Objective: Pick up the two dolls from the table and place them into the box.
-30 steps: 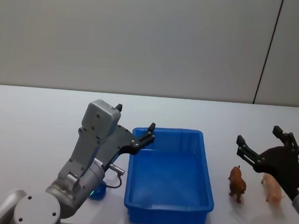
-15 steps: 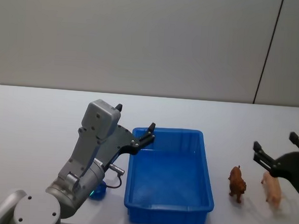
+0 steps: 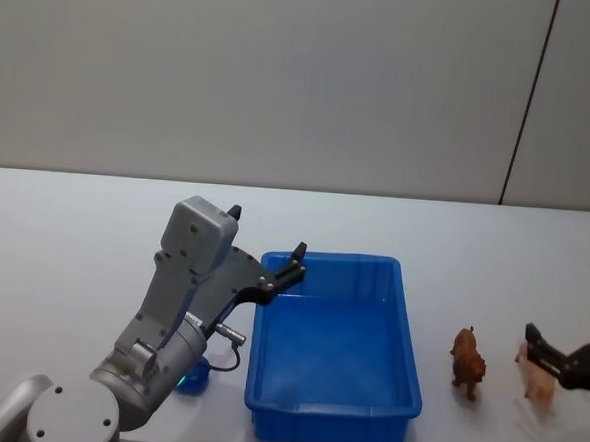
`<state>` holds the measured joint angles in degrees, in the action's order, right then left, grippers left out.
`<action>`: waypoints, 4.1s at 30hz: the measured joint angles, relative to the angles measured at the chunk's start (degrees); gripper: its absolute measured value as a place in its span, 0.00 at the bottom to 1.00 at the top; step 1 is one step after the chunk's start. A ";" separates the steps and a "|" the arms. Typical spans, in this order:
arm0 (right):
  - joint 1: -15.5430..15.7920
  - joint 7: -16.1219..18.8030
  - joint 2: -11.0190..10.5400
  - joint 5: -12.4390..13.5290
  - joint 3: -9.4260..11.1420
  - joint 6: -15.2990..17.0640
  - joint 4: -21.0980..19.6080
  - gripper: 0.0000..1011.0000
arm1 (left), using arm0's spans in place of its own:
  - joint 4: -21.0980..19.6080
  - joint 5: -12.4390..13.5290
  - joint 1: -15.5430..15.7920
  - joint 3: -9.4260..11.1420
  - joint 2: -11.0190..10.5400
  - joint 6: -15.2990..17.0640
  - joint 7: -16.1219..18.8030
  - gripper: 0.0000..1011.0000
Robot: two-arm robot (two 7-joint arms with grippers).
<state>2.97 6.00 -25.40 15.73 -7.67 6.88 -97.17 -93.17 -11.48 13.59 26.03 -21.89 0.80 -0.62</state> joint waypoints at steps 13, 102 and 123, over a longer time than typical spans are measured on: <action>1.40 1.56 -0.24 -0.37 -0.29 6.10 0.56 0.99 | 0.00 0.00 0.00 0.00 0.00 0.00 0.00 0.99; -6.68 4.82 13.91 -5.87 -10.75 18.49 -6.85 0.36 | 0.00 0.00 0.00 0.00 0.00 0.00 0.00 0.99; -8.03 2.29 18.08 -10.01 -13.81 20.07 -3.89 0.91 | 0.00 0.00 0.00 0.00 -0.01 0.00 0.00 0.99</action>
<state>-5.05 8.29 -7.32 5.72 -21.48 26.95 -101.05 -93.18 -11.48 13.59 26.02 -21.89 0.79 -0.63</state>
